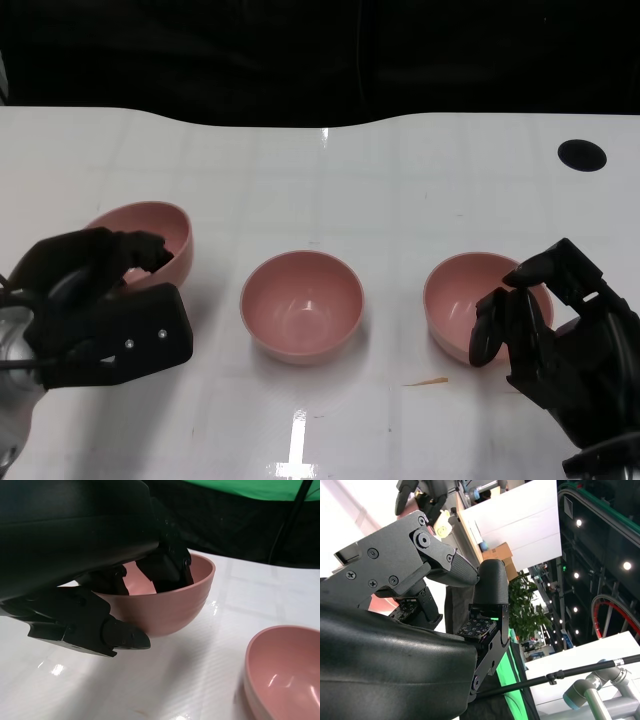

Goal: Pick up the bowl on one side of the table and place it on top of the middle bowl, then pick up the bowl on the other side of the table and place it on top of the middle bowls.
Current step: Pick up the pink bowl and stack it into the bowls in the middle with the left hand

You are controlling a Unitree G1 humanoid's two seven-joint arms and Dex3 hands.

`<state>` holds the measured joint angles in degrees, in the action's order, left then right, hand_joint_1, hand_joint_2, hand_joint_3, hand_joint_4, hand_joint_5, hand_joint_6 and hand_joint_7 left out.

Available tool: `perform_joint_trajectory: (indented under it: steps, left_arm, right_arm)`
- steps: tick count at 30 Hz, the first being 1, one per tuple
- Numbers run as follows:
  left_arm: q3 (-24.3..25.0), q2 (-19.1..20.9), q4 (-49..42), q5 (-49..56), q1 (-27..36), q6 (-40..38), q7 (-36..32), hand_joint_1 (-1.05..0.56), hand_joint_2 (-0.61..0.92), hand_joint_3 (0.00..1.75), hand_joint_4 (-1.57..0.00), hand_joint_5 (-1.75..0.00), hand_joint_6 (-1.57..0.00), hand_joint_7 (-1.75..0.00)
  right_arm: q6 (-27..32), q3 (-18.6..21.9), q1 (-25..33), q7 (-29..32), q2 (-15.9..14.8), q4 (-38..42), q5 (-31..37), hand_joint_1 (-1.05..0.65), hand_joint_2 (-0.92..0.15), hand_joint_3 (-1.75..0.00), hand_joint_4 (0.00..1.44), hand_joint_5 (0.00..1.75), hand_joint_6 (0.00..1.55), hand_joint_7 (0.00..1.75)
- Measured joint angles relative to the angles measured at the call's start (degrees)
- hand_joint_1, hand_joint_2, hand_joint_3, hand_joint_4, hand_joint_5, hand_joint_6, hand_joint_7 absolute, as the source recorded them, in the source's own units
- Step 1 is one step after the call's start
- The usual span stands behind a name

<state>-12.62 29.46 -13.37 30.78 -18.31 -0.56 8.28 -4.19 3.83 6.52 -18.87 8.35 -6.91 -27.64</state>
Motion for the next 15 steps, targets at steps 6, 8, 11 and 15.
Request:
perform_joint_trajectory:
  steps: [6, 8, 11, 15]
  left_arm:
    - [1.47, 1.81, 7.4, -0.43, 0.09, -2.12, 5.46, 0.04, 0.92, 0.4, -0.56, -1.75, -0.41, -1.73]
    - [1.99, 2.8, 9.64, -1.27, 0.07, -2.0, 7.48, 0.05, 0.92, 0.4, -0.57, -1.75, -0.41, -1.74]
    - [2.43, 3.66, 11.73, -2.46, 0.07, -1.34, 9.49, 0.03, 0.9, 0.4, -0.61, -1.75, -0.45, -1.75]
    - [2.62, 4.03, 15.68, -3.38, -0.02, -0.89, 12.39, -0.01, 0.88, 0.41, -0.62, -1.75, -0.47, -1.75]
  right_arm:
    - [0.0, 0.11, 0.17, -0.24, -0.01, -0.07, -0.06, -0.1, -0.59, -1.1, 0.86, 1.75, 0.78, 1.42]
    - [0.0, 0.13, 0.17, -0.3, -0.01, -0.08, -0.06, -0.1, -0.59, -1.1, 0.86, 1.75, 0.77, 1.42]
    - [0.0, 0.23, 0.17, -0.36, -0.02, -0.08, -0.13, -0.1, -0.59, -1.1, 0.86, 1.75, 0.77, 1.42]
    - [0.0, 0.41, 0.17, -0.47, -0.02, -0.08, -0.17, -0.1, -0.59, -1.09, 0.86, 1.75, 0.77, 1.42]
